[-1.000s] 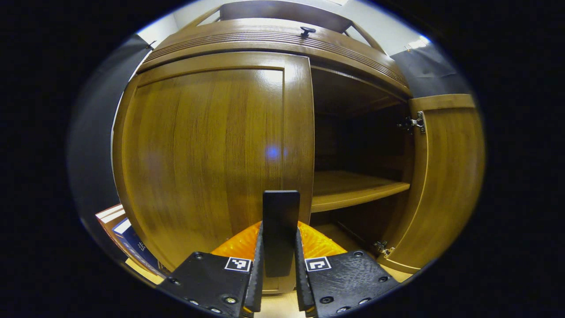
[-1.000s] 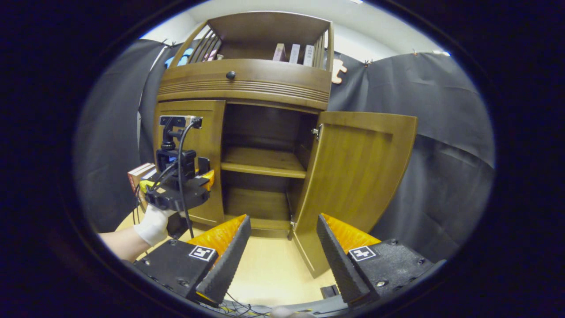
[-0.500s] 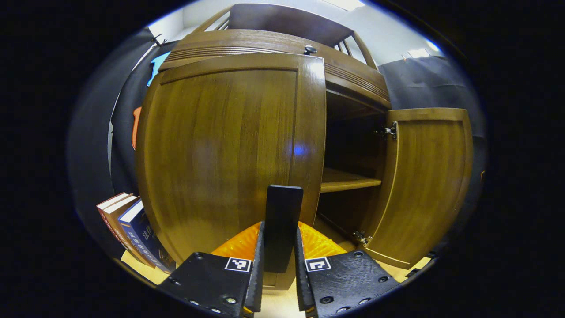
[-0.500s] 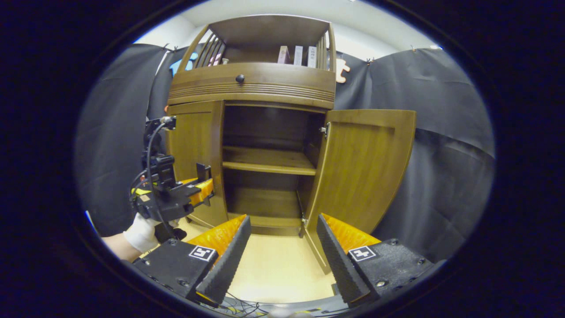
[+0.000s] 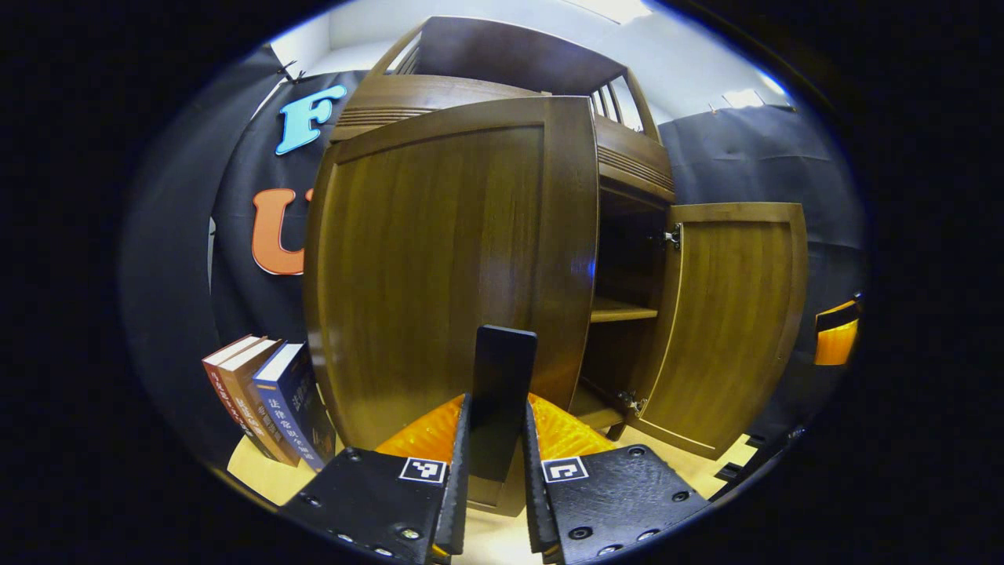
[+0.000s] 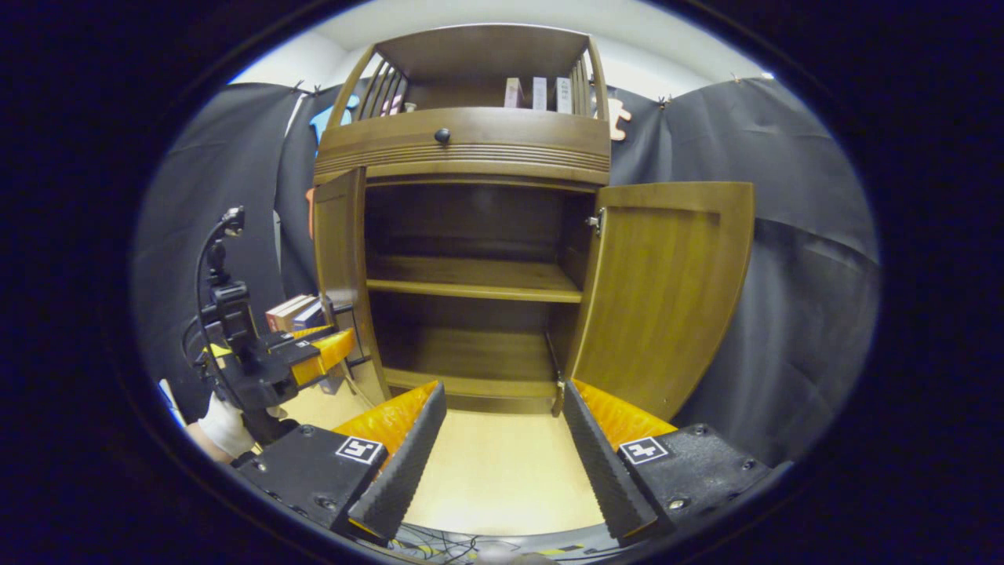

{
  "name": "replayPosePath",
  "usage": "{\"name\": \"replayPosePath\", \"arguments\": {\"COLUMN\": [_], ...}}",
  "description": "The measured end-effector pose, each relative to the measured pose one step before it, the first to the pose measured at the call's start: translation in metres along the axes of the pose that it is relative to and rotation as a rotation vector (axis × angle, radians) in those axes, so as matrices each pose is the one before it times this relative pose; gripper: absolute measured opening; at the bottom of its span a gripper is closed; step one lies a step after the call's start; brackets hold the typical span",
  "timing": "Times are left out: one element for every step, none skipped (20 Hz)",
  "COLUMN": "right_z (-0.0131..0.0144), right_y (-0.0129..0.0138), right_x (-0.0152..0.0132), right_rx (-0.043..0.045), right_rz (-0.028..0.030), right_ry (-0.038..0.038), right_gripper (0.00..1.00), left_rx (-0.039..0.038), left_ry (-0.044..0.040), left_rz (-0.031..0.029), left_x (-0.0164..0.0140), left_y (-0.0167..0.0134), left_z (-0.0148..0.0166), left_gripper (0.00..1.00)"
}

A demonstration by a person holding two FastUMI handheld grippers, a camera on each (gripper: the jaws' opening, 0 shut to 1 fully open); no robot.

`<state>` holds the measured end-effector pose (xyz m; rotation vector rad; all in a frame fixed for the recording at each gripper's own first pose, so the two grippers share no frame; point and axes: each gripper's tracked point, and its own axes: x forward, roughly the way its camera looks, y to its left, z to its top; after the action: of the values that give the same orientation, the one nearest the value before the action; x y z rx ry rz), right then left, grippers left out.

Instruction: Open the right door of the double-door shoe cabinet with the right hand, and open the left door with the left hand.

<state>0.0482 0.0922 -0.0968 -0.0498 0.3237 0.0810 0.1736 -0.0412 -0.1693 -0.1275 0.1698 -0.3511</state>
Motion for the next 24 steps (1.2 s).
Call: {"name": "replayPosePath", "arguments": {"right_z": [-0.00012, -0.00107, -0.00099, -0.00023, -0.0008, 0.00127, -0.0012, 0.00108, -0.00056, -0.00023, 0.00073, 0.00085, -0.00097, -0.00137, -0.00107, -0.00028, -0.00046, 0.00072, -0.00146, 0.0003, -0.00047, -0.00018, -0.00114, -0.00114], "right_y": [0.00368, 0.00388, 0.00396, 0.00441, 0.00462, 0.00481, 0.00386, 0.00351, 0.00289, 0.00227, 0.00389, 0.00316, 0.00242, 0.00167, 0.00081, 0.00095, 0.00166, 0.00089, 0.0, -0.00008, 0.00033, 0.00001, 0.0004, -0.00016], "right_x": [0.0012, 0.00062, 0.00107, 0.00135, 0.00174, 0.00095, 0.00099, 0.00107, 0.00105, 0.00095, 0.00142, -0.00004, 0.00066, 0.00086, 0.00047, 0.00049, 0.00134, 0.00163, -0.00001, -0.00031, 0.00088, 0.00074, 0.00047, -0.00015], "right_rx": [-0.00346, -0.00403, -0.00226, -0.00057, 0.00016, 0.00045, -0.00311, -0.00695, -0.00635, -0.00416, -0.00206, -0.00125, -0.0029, -0.00408, -0.0041, -0.00153, 0.00007, 0.00028, -0.00047, -0.00057, -0.00027, -0.0007, -0.00088, 0.00045], "right_rz": [0.01128, 0.01089, 0.01182, 0.01341, 0.01281, 0.01504, 0.01018, 0.00985, 0.00782, 0.00773, 0.00894, 0.0099, 0.0081, 0.00371, 0.00025, 0.00281, 0.00381, 0.0036, 0.00232, 0.002, 0.00047, 0.00132, 0.00061, 0.00256], "right_ry": [0.0005, 0.00133, 0.00298, 0.0031, 0.00429, 0.00122, 0.00106, 0.00039, 0.00065, 0.0008, 0.00103, 0.00242, 0.00196, 0.00337, 0.00219, 0.00111, 0.00164, 0.00024, -0.00023, -0.00149, -0.00062, 0.00071, 0.00365, 0.00493], "right_gripper": [0.96, 0.95, 0.95, 0.95, 0.96, 0.95, 0.95, 0.95, 0.95, 0.95, 0.95, 0.95, 0.95, 0.95, 0.95, 0.95, 0.95, 0.95, 0.95, 0.95, 0.95, 0.95, 0.95, 0.95], "left_rx": [0.00069, 0.00134, 0.00351, 0.00402, 0.00789, 0.01019, 0.00787, 0.00729, 0.00622, 0.00631, 0.0065, 0.00644, 0.00814, 0.00546, 0.00185, -0.00113, -0.00257, -0.0018, -0.00535, -0.00424, 0.00273, 0.00043, 0.00064, 0.00209], "left_ry": [0.00363, -0.00052, 0.00198, -0.0078, -0.00438, -0.00526, -0.00228, 0.00265, -0.00424, 0.00247, -0.00341, 0.00042, -0.00093, -0.00111, -0.00009, -0.00108, 0.00122, -0.00113, 0.00292, -0.00578, -0.00028, -0.00473, 0.00295, -0.00043], "left_rz": [0.00598, 0.00894, 0.01461, 0.01759, 0.01759, 0.01607, 0.01453, 0.01276, 0.00795, 0.00623, 0.00615, 0.00767, 0.00683, 0.00496, 0.00254, 0.00015, 0.00084, 0.00164, 0.0013, 0.00536, 0.00533, 0.00273, 0.00565, 0.00475], "left_x": [-0.00608, -0.00573, -0.00591, -0.00463, -0.0054, -0.00615, -0.00591, -0.00527, -0.0046, -0.00347, -0.00354, -0.00238, -0.00223, -0.00211, -0.00192, -0.00039, 0.00005, -0.00052, -0.01594, 0.01406, -0.004, -0.00215, -0.00175, -0.00172], "left_y": [0.00344, 0.00296, 0.00368, 0.00523, 0.00462, 0.00499, 0.0046, 0.0049, 0.00479, 0.00411, 0.00432, 0.00444, 0.00346, 0.00185, 0.00141, 0.00074, -0.00004, 0.00106, -0.0006, 0.00141, 0.00414, 0.00577, 0.00378, 0.00241], "left_z": [-0.00032, -0.00021, 0.00001, -0.00096, -0.00056, 0.00041, 0.00024, -0.00044, 0.00064, -0.00108, 0.00025, -0.00024, -0.00051, 0.00096, -0.00017, -0.00012, 0.00011, 0.00039, 0.00304, -0.00317, -0.0001, 0.00015, -0.00033, 0.00028], "left_gripper": [0.3, 0.3, 0.3, 0.3, 0.3, 0.3, 0.3, 0.3, 0.3, 0.3, 0.3, 0.3, 0.3, 0.3, 0.3, 0.3, 0.3, 0.3, 0.3, 0.22, 0.14, 0.14, 0.14, 0.14]}}
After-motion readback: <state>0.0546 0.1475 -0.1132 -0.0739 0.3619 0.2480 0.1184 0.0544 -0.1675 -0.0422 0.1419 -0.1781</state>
